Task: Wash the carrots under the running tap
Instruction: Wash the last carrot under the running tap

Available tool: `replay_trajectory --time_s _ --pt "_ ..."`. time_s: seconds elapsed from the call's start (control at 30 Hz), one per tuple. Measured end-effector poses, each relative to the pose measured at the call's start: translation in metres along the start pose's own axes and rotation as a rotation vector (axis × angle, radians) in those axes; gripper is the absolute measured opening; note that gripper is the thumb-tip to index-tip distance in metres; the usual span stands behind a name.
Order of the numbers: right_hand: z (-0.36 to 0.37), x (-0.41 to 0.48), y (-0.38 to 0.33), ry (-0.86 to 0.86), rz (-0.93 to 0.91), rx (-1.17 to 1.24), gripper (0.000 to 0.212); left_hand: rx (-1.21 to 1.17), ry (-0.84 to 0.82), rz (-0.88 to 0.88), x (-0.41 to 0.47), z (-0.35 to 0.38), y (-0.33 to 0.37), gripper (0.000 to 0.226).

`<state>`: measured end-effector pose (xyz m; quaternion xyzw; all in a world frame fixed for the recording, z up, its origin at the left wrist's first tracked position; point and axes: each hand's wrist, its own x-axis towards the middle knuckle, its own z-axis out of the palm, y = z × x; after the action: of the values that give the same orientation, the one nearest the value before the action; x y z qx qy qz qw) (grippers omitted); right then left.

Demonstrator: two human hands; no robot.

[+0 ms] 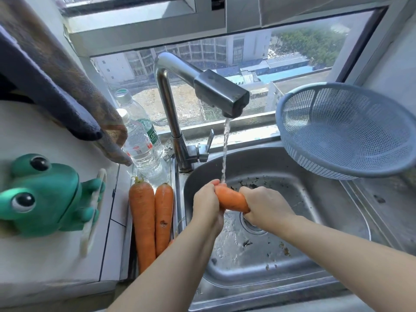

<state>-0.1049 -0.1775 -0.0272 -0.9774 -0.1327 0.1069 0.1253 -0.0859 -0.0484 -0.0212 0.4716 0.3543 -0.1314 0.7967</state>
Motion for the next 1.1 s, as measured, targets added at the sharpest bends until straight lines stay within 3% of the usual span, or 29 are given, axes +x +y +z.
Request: replay_trajectory --time_s 0.07,0.13,0.27,0.4,0.53,0.63,0.77,0.87,1.0,1.1 --pt "-0.001 0.003 0.003 -0.072 0.011 0.038 0.013 -0.029 -0.023 -0.067 0.0 -0.003 0.003 0.015" --pt "-0.002 0.009 0.008 -0.195 0.029 0.146 0.016 0.136 -0.139 -0.014 -0.002 -0.012 0.003 0.02" --pt "-0.009 0.024 0.01 -0.46 0.067 0.325 0.025 0.866 -0.437 0.33 -0.004 -0.035 0.006 0.018" --pt "-0.014 0.032 0.011 -0.584 0.003 0.316 0.032 1.448 -0.552 0.647 0.01 -0.044 0.024 0.033" --pt "-0.016 0.031 0.008 -0.577 -0.084 0.33 0.045 1.729 -0.689 0.562 0.01 -0.041 0.04 0.045" --pt "-0.022 0.032 0.007 -0.486 -0.171 0.221 0.051 1.701 -0.662 0.445 0.003 -0.04 0.037 0.041" --pt "-0.031 0.032 -0.001 -0.31 -0.342 -0.154 0.052 1.391 -0.661 0.159 0.0 -0.04 0.029 0.038" --pt "-0.028 0.033 -0.004 -0.221 -0.497 -0.277 0.057 1.274 -0.673 0.064 -0.003 -0.042 0.02 0.046" --pt "-0.021 0.037 0.007 -0.118 -0.449 -0.134 0.068 1.015 -0.569 -0.019 -0.002 -0.048 0.018 0.062" --pt "-0.011 0.032 0.013 -0.074 -0.369 0.065 0.092 0.828 -0.46 -0.134 -0.003 -0.049 0.019 0.055"
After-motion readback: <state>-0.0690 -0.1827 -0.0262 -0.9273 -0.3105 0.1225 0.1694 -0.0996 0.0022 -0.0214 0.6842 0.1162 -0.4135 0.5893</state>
